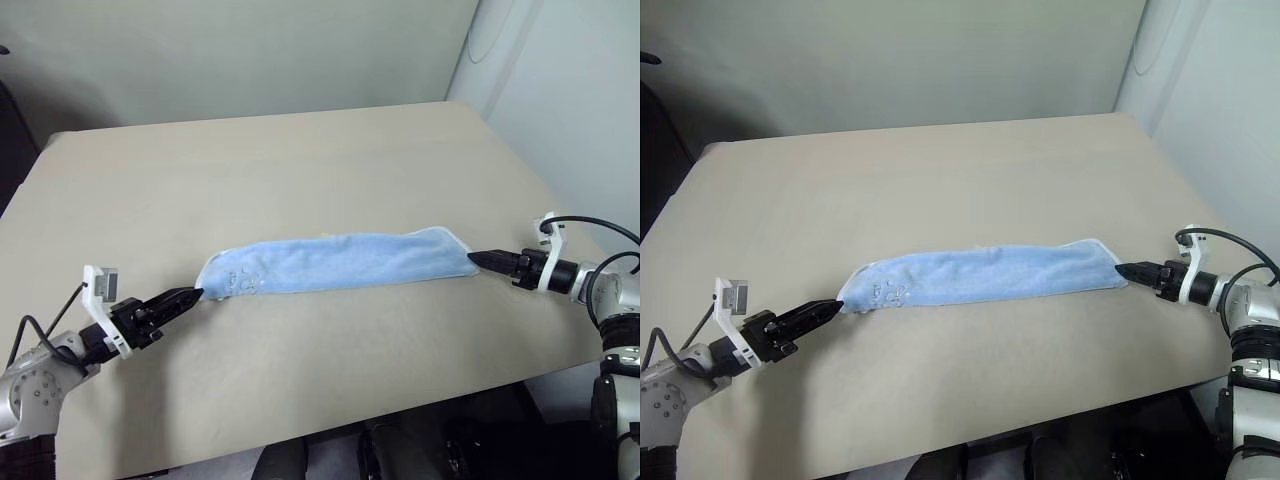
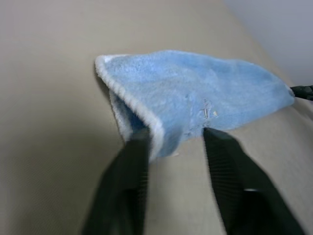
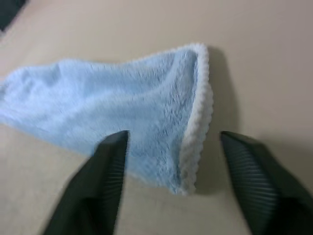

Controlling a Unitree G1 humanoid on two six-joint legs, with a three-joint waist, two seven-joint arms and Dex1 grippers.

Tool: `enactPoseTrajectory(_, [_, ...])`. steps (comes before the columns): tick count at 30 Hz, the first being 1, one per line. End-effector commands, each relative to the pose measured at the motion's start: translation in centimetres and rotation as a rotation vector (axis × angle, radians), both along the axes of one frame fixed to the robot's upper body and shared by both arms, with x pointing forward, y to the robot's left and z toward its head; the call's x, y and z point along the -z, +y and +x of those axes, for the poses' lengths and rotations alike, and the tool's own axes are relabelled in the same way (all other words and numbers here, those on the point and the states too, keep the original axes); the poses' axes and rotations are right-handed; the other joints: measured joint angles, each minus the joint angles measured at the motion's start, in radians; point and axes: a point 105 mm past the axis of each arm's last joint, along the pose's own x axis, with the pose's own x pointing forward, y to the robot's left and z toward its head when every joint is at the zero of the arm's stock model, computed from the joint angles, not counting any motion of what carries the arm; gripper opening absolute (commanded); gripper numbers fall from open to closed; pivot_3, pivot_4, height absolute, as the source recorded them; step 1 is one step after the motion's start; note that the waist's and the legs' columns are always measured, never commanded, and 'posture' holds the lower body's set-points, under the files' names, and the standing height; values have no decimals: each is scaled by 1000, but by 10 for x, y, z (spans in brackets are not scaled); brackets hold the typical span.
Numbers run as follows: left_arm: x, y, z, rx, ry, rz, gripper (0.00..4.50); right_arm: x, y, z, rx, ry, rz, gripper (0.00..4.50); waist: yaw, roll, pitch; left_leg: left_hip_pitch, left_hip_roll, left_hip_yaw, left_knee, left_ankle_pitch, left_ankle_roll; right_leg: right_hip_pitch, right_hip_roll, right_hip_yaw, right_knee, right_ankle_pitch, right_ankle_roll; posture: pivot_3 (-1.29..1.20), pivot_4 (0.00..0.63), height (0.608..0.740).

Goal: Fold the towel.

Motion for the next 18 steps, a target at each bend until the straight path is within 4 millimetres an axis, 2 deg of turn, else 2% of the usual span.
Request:
enactPoseTrajectory(1, [-3, 11, -2, -55, -17, 44, 3266, -8, -16, 2, 103, -18, 1, 4500, -1, 0, 0, 0, 0, 0, 0, 0, 0, 0, 0, 0, 0, 0, 0, 0, 150, 740])
enactPoseTrajectory(5, [1, 23, -4, -118, -9, 59, 3266, -1, -20, -6, 113, 51, 31, 4500, 0, 0, 0, 0, 0, 0, 0, 0, 0, 0, 0, 0, 0, 0, 0, 0, 150, 740])
enactPoseTrajectory(8, [-5, 41, -3, -210, -54, 64, 3266, 1, -17, -14, 114, 116, 126, 4500, 0, 0, 0, 0, 0, 0, 0, 0, 0, 0, 0, 0, 0, 0, 0, 0, 150, 740])
enactPoseTrajectory(10, [-7, 45, -2, -236, -72, 58, 3266, 2, -15, -17, 110, 138, 144, 4500, -1, 0, 0, 0, 0, 0, 0, 0, 0, 0, 1, 0, 0, 0, 0, 0, 150, 740])
enactPoseTrajectory(14, [-21, 40, -1, -246, -145, 32, 3266, 13, -3, -22, 117, 216, 204, 4500, -1, -1, -1, 1, 0, 0, 1, 0, 0, 1, 1, 0, 0, 0, 0, 0, 150, 740])
enactPoseTrajectory(18, [-26, 26, -1, -200, -173, 21, 3266, 13, 15, -25, 97, 263, 274, 4500, -1, -3, -2, 2, 0, 0, 1, 0, 0, 2, 1, 0, 0, 0, 0, 0, 150, 740])
